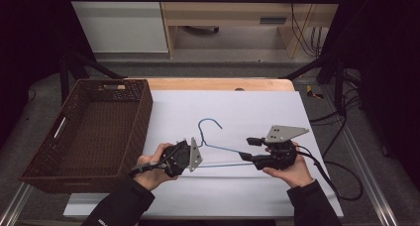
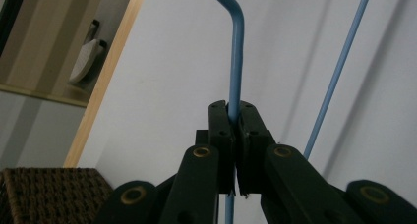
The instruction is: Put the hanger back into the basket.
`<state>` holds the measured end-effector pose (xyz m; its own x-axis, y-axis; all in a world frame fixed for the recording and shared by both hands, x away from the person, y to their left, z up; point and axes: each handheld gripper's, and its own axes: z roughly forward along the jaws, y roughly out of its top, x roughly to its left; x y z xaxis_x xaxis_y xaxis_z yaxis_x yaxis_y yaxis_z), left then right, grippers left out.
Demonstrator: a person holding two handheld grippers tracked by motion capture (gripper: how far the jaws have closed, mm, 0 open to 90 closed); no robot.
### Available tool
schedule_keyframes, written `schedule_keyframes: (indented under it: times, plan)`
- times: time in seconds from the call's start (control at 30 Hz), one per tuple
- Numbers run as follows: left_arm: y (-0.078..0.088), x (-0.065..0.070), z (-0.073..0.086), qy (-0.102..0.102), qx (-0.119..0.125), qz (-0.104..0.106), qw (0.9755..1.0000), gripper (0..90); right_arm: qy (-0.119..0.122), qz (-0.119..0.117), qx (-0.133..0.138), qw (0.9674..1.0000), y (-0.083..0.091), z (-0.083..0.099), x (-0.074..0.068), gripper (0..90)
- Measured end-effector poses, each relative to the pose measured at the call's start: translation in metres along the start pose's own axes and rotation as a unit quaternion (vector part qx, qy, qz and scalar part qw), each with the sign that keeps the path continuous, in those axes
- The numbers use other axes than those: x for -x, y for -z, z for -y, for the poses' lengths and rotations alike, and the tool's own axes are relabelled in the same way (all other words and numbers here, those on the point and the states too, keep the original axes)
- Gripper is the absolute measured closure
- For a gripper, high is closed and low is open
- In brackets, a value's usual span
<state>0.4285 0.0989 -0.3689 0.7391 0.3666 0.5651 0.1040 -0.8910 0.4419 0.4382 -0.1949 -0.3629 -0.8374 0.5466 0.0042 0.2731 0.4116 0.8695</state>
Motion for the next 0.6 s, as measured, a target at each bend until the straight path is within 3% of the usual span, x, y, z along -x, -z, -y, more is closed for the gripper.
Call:
schedule_keyframes:
  times: [0.1, 0.2, 0.27, 0.43, 0.6]
  plan:
    - [0.001, -0.008, -0.006, 0.028, -0.008, -0.008, 0.9996, 87.2, -0.005, 0.034, 0.022, 0.9992, 0.009, 0.007, 0.004, 32.9]
    - [0.002, -0.013, -0.008, 0.038, -0.014, -0.009, 0.9992, 87.2, -0.017, 0.064, 0.038, 0.9971, 0.017, 0.014, 0.007, 24.2]
    - [0.004, -0.021, -0.013, 0.057, -0.015, -0.007, 0.9983, 87.1, -0.030, 0.082, 0.042, 0.9953, 0.021, 0.019, 0.009, 19.1]
    - [0.005, -0.032, -0.018, 0.075, -0.025, -0.003, 0.9968, 87.1, -0.054, 0.108, 0.052, 0.9913, 0.030, 0.031, 0.011, 11.9]
    - [0.007, -0.044, -0.023, 0.111, -0.027, 0.010, 0.9934, 87.1, -0.076, 0.131, 0.047, 0.9873, 0.033, 0.042, 0.014, 9.1]
